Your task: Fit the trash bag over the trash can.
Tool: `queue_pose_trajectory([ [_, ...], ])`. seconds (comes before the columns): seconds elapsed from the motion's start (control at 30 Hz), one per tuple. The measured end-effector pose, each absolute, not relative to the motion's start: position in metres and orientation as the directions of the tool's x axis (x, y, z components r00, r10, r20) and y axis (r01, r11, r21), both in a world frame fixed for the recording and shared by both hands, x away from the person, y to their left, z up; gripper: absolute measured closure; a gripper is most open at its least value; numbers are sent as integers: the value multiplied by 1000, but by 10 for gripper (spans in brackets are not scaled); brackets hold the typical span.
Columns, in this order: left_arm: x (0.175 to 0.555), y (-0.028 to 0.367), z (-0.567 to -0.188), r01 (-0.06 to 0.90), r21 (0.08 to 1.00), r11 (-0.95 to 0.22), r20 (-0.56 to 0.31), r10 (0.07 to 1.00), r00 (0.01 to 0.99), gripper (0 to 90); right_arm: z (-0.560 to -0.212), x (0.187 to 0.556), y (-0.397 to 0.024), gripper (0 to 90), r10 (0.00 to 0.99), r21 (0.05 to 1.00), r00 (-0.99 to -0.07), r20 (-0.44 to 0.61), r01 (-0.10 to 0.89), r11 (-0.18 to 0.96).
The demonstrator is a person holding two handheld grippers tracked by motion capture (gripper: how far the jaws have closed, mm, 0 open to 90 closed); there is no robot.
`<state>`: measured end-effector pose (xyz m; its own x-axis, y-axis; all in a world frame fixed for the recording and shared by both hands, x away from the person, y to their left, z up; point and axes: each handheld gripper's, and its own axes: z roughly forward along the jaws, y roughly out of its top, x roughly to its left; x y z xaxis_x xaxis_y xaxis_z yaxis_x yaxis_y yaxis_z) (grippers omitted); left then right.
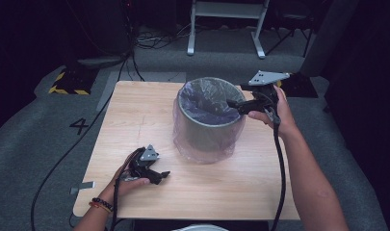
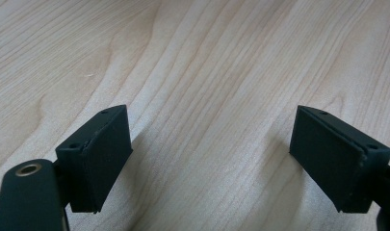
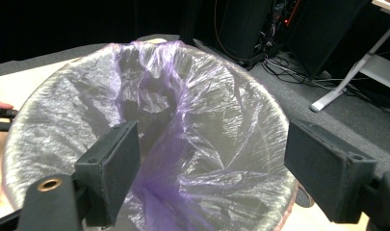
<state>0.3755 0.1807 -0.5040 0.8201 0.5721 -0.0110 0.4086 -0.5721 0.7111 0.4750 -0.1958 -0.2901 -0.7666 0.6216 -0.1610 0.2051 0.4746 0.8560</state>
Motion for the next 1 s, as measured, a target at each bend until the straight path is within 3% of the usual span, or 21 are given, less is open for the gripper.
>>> queue_pose_trajectory([
  [0.23,376,181,-504,408,711,-572,-11,572,820,142,-292,472,-203,208,647,842,-746,-157,241,482],
  [1.0,376,181,-504,408,711,-572,-10,572,820,142,-297,440,-219,209,649,805,-723,-239,226,548],
])
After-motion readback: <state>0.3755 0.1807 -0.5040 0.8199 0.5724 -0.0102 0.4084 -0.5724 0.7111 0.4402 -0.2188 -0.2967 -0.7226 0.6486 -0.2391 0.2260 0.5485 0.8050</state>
